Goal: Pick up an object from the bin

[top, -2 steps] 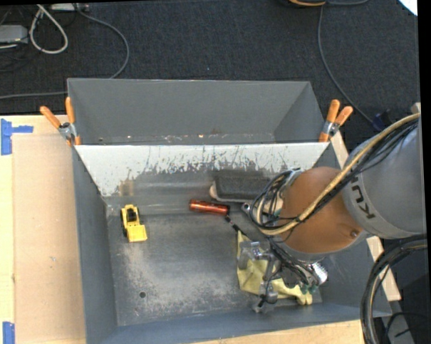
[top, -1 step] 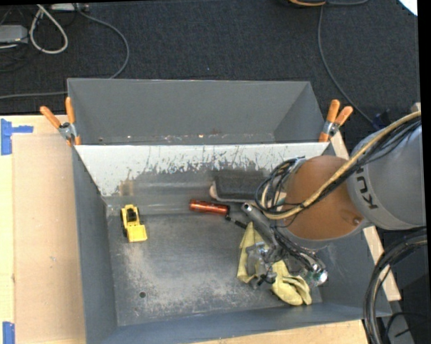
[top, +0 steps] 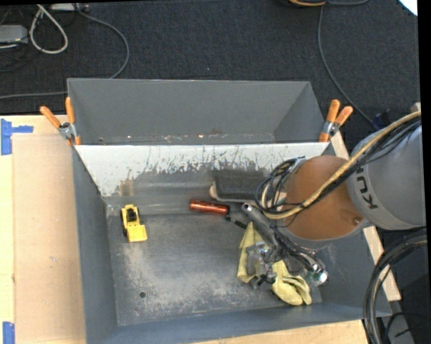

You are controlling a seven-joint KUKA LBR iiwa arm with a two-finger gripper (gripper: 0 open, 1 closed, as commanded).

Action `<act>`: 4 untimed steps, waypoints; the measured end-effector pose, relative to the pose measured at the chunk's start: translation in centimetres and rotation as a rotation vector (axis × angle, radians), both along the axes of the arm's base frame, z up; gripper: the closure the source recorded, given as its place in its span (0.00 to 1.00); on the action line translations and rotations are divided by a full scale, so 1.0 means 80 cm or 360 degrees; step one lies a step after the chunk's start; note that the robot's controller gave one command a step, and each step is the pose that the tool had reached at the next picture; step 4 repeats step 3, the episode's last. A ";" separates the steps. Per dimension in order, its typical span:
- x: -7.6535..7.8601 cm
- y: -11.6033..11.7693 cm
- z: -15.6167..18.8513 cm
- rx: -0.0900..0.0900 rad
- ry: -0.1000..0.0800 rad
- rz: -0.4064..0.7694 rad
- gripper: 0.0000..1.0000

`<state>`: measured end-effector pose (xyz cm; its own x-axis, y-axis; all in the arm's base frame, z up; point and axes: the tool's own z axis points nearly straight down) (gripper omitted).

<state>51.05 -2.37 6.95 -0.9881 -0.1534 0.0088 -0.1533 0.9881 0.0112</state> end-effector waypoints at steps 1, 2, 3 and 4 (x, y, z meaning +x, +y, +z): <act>-0.005 0.001 0.059 0.0000 -0.0004 -0.0023 1.00; 0.003 0.006 0.173 0.0002 0.0014 0.0009 1.00; -0.026 -0.012 0.308 0.0000 0.0002 -0.0050 1.00; -0.026 -0.012 0.308 0.0000 0.0002 -0.0050 1.00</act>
Offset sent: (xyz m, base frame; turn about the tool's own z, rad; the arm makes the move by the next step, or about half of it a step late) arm 0.0079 0.0057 0.1910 -0.0185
